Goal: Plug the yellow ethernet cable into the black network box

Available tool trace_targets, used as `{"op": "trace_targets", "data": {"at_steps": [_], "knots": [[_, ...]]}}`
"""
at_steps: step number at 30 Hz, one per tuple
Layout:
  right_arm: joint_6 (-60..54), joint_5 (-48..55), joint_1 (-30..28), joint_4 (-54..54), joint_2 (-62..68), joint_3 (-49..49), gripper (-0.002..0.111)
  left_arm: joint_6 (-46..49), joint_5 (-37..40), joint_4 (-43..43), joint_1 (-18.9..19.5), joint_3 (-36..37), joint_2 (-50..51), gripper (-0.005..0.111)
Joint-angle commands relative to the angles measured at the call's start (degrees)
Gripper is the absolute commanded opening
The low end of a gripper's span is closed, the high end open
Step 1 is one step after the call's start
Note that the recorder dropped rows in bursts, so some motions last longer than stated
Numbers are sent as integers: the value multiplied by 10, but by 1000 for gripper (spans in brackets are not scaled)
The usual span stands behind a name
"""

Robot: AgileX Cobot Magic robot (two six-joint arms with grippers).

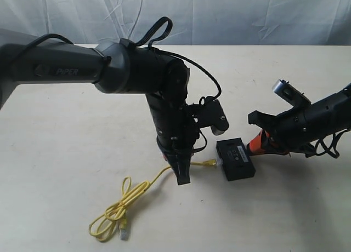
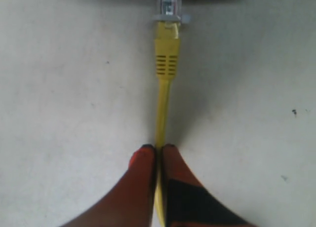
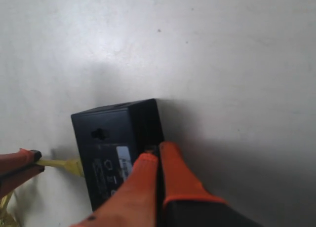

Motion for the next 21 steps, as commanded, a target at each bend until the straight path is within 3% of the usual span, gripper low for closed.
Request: {"op": "trace_targets", "data": {"at_steps": [1,21], "knots": [[-6,5,-2,0,-2,2,-1,-1,9,2,-1,-2,-7,0],[-6,4,-2,-4,-2,2,-1,-29,6,41,-1,-2,-7,0]]}}
